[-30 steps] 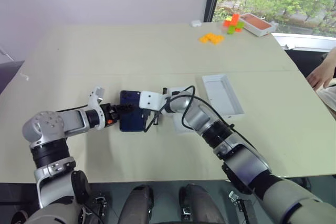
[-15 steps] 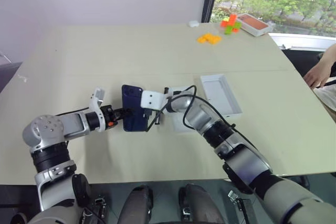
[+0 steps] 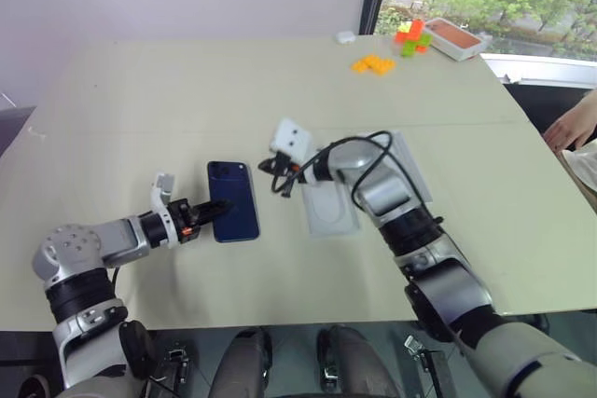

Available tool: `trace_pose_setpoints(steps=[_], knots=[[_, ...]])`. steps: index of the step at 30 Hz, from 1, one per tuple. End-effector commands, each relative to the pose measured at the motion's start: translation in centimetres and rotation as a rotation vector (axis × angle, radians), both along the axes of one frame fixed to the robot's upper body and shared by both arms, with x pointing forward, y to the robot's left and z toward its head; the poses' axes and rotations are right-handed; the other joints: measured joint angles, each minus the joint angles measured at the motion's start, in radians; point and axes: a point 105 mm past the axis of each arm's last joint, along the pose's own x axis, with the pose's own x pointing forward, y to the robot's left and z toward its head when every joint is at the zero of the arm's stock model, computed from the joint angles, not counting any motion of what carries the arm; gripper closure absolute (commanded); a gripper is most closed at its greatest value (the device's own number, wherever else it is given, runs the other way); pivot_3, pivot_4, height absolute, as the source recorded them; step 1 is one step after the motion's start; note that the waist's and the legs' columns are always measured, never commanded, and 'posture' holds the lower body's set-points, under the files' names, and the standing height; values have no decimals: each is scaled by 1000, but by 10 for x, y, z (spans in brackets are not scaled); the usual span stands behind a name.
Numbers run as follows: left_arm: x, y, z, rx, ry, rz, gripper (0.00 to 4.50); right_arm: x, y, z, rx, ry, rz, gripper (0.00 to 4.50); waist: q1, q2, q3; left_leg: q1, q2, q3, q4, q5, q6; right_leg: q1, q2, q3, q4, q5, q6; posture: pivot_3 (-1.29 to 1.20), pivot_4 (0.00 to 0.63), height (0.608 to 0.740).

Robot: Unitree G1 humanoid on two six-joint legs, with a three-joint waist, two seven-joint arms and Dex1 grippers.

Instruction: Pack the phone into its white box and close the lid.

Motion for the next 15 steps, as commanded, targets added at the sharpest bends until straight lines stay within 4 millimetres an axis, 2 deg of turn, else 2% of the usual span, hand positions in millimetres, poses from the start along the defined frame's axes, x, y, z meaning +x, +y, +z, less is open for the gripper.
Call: trace_pose_setpoints(steps=[1, 6, 12, 15], knots=[[1, 6, 17, -35, -78, 28, 4500, -9, -18, 17, 110, 96, 17, 3626, 2, 0, 0, 0, 0, 0, 0, 0, 0, 0, 0, 0, 0, 0, 0, 0, 150, 740], [4, 3, 24, -26, -99, 25, 4500, -25, -49, 5, -3, 120, 69, 1162, 6, 0, 0, -2, 0, 0, -1, -1, 1, 0, -1, 0, -5, 0, 0, 0, 150, 740], [7, 1, 31, 5, -125, 18, 4500, -57, -83, -13, -193, 116, 192, 1162, 4, 0, 0, -7, 0, 0, -2, -2, 3, -3, -1, 0, -10, 0, 0, 0, 150, 740], [9, -1, 34, 16, -139, 15, 4500, -64, -91, -24, -260, 120, 191, 1162, 3, 0, 0, -9, 1, 0, -2, -2, 3, -6, 0, 0, -9, 0, 0, 0, 150, 740]])
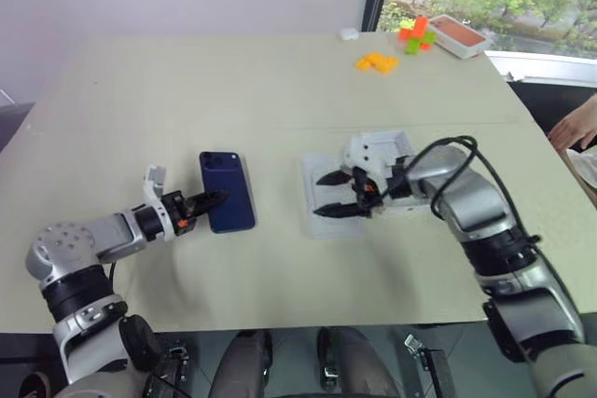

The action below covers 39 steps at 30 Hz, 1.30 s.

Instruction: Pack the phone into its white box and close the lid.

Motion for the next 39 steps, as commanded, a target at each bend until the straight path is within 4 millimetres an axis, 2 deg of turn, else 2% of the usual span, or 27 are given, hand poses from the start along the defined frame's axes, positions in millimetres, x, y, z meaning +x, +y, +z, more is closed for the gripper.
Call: trace_pose_setpoints(steps=[1, 5, 7, 12, 15, 19, 20, 24, 27, 33, 39], knots=[[1, -3, 18, 5, -83, -16, 4500, -10, 2, -2, -50, -46, 58, 1162, 0, 0, 0, 0, 0, 0, 0, 0, 0, 0, 0, 0, 0, 0, 0, 0, 150, 740], [0, -7, 20, 19, -92, -41, 4500, -16, -3, -19, -115, -63, 75, 1162, 5, 0, 0, -3, 0, 0, 1, 1, -1, -3, 0, 0, 1, 0, 0, 0, 150, 740], [-1, -9, 18, 33, -87, -46, 4500, -12, -9, -31, -191, -118, 84, 1162, 5, 0, 0, -4, 0, 0, 3, 1, -1, -2, 0, 0, 1, 0, 0, 0, 150, 740], [0, -12, 22, 36, -108, -58, 4500, -11, -13, -42, -239, -134, 108, 1162, 5, 0, 0, -4, 0, 0, 5, 1, -1, -2, 0, 0, 1, 1, 1, 0, 150, 740], [0, -12, 22, 46, -106, -58, 4500, -8, -16, -47, -262, -154, 105, 2003, 5, 0, 0, -4, 0, 0, 5, 1, -1, -2, 1, 0, 2, 1, 1, 0, 150, 740], [1, -12, 24, 45, -111, -57, 4500, -5, -16, -50, -270, -173, 102, 3918, 3, -1, -1, -3, 0, 0, 7, 1, -1, -1, 1, 0, 3, 1, 1, 0, 150, 740], [1, -12, 24, 42, -113, -56, 4500, -3, -15, -50, -269, -181, 97, 4026, 2, -1, -1, -1, 0, 0, 7, 1, -2, 1, 1, 0, 3, 1, 0, 0, 150, 740], [2, -12, 27, 39, -118, -56, 4500, -3, -4, -46, -230, -183, 100, 4026, 3, -1, 0, 10, 1, 0, 6, 1, -2, 12, 1, -1, 2, 2, -1, 0, 150, 740], [5, -12, 34, 18, -136, -58, 4500, -5, 8, -49, -207, -172, 106, 4026, 1, -1, 0, 11, 1, 0, 6, 1, -2, 13, 2, 0, 2, 2, -1, 0, 150, 740], [12, -23, 48, 9, -181, -66, 4500, 3, 46, -45, -109, -172, 70, 4026, -5, -2, -1, 13, 2, 0, 6, 3, -4, 13, 4, 0, 4, 3, -2, 0, 150, 740], [17, -33, 52, 21, -190, -70, 4500, 7, 56, -45, -109, -164, 47, 4026, -2, -2, -1, 11, 3, -1, 5, 3, -5, 11, 4, -1, 4, 3, -2, 0, 150, 740]])
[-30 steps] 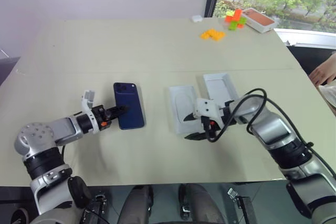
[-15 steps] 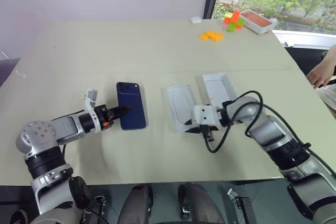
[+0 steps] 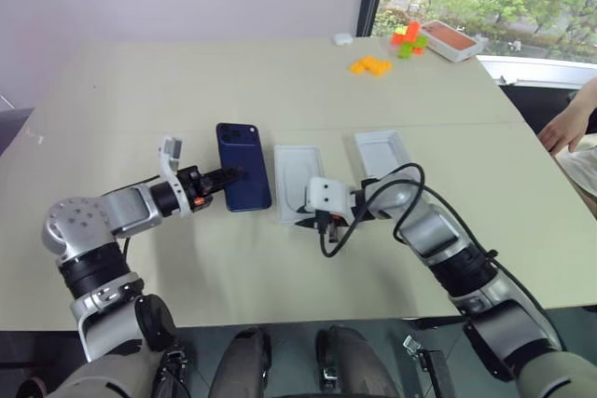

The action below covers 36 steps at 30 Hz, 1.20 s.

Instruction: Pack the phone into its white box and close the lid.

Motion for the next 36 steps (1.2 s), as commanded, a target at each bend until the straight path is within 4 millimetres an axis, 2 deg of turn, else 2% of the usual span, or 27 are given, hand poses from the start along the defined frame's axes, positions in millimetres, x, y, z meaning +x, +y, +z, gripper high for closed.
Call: trace_pose_setpoints(steps=[1, 3, 4, 6, 8, 13, 16, 18, 22, 26, 29, 34, 36], knots=[[3, -3, 19, 1, -70, -3, 4500, 1, 7, -4, -1, 27, -5, 4026, 1, 0, 0, 0, 0, 0, 0, 0, 0, 0, 0, 0, 0, 0, 0, 0, 150, 740], [6, -4, 17, 0, -60, 5, 4500, 6, 8, -3, 6, 33, -45, 2951, 1, 0, 0, 0, 0, 0, 0, 0, 0, 0, 0, 0, 0, 0, 0, 0, 150, 740], [6, -4, 16, 1, -56, 6, 4500, 8, 8, -3, 7, 27, -58, 2644, 3, 0, 0, 0, 0, 0, 0, 0, 0, 0, 0, 0, 0, 0, 0, 0, 150, 740], [7, -6, 14, 6, -49, 7, 4500, 8, 10, 1, 19, 18, -54, 1697, 4, 0, 0, 0, 0, 0, 0, 0, 0, 0, 0, 0, 0, 0, 0, 0, 150, 740], [9, -9, 14, 4, -49, 2, 4500, 7, 12, 11, 59, 12, -45, 694, 4, 0, 0, 0, 0, 0, 0, 0, 0, 0, 0, 0, 0, 0, 0, 0, 150, 740], [9, -18, 16, 7, -55, -36, 4500, 6, 2, 44, 207, 76, -50, 694, 6, 0, 1, -3, -1, 0, 0, 0, 0, -2, 0, 0, -1, 0, 0, 0, 150, 740], [14, -28, 16, 12, -45, -63, 4500, 11, -27, 65, 282, 108, -81, 694, 10, 0, 1, -3, -1, 0, 0, 0, 0, -2, -1, 0, -1, 0, 0, 0, 150, 740], [16, -36, 14, 1, -32, -86, 4500, 15, -46, 67, 274, 90, -112, 694, 14, 0, 1, -3, -2, -1, 0, 0, 1, -1, -1, -1, -2, 0, 0, 0, 150, 740], [20, -48, 4, 7, -5, -103, 4500, 21, -71, 68, 289, 95, -179, 694, 4, 0, 1, -3, -2, 0, 0, -1, 2, 0, -2, -1, -3, 0, 0, 0, 150, 740], [23, -63, -4, -7, 34, -133, 4500, 21, -101, 59, 253, 103, -219, 694, 7, 0, 1, -3, -1, 0, -2, -1, 2, -1, -1, -1, -3, 0, 1, 0, 150, 740], [23, -75, -7, -5, 47, -157, 4500, 19, -109, 58, 253, 97, -226, 694, 6, 0, 1, -4, -1, 1, -1, -1, 2, -1, -1, -1, -3, 0, 1, 0, 150, 740], [25, -80, -10, -14, 63, -163, 4500, 21, -108, 62, 284, 81, -241, 694, 5, 0, 1, -3, -1, 1, 0, -1, 2, -1, -1, -1, -2, 0, 1, 0, 150, 740], [26, -82, -11, -8, 68, -166, 3517, 23, -107, 62, 283, 72, -244, 653, 6, 0, 1, -3, -1, 1, 0, -1, 2, -1, -1, -1, -1, 0, 1, 0, 150, 740]])
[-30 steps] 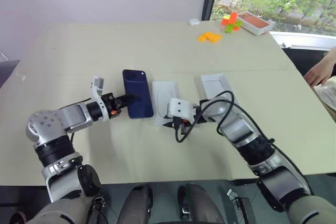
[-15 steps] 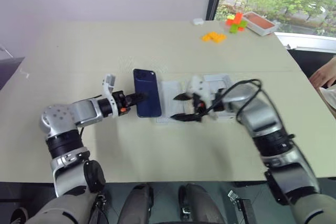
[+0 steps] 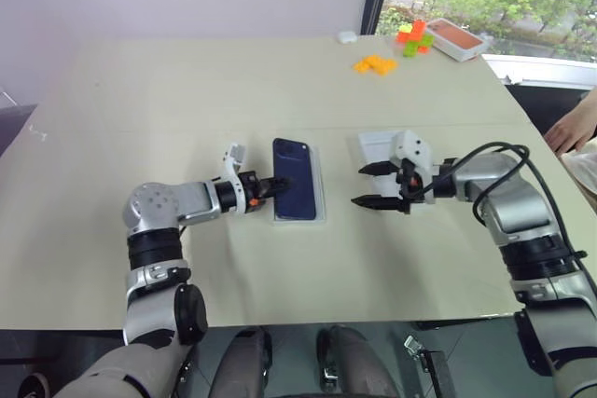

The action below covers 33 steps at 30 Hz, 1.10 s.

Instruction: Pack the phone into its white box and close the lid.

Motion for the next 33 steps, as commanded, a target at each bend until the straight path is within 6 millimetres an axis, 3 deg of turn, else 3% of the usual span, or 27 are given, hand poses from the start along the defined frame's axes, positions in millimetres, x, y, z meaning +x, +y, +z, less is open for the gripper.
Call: trace_pose_setpoints(steps=[1, 7, 13, 21, 26, 33], knots=[[5, -5, 17, -16, -58, -11, 3198, 2, 5, 14, 24, -69, 14, 653, 1, 0, 0, 0, 0, 0, 0, 0, 0, 0, 0, 0, 0, 0, 0, 0, 150, 740], [6, -5, 14, 35, -63, -5, 276, 4, 7, 13, 6, -86, 14, 653, 2, 0, 0, 1, 0, 0, 1, 0, 0, 1, 0, 0, 0, 0, 0, 0, 150, 740], [-2, 0, 25, 90, -130, -42, 276, 7, 16, 14, 25, -88, 27, 653, -3, 0, 0, 3, 0, 0, 1, 1, -1, 3, 0, 0, 0, 0, 0, 0, 150, 740], [-4, 21, 26, 197, -155, -18, 276, 9, 30, 19, 37, -108, 57, 653, 0, 0, 0, 2, 0, -1, 1, 1, -2, 2, 0, 0, 0, 0, 1, 0, 150, 740], [-9, 23, 30, 216, -193, -27, 276, 11, 37, 21, 50, -122, 68, 653, 1, 0, 0, 2, 0, -1, 1, 1, -2, 2, 0, 0, 0, 0, 1, 0, 150, 740], [-16, 42, 55, 297, -507, 36, 276, 23, 51, 34, 153, -155, -1, 653, -5, 1, 0, 1, 1, 0, -1, 1, -2, 1, 0, 1, 0, 0, 0, 0, 150, 740]])
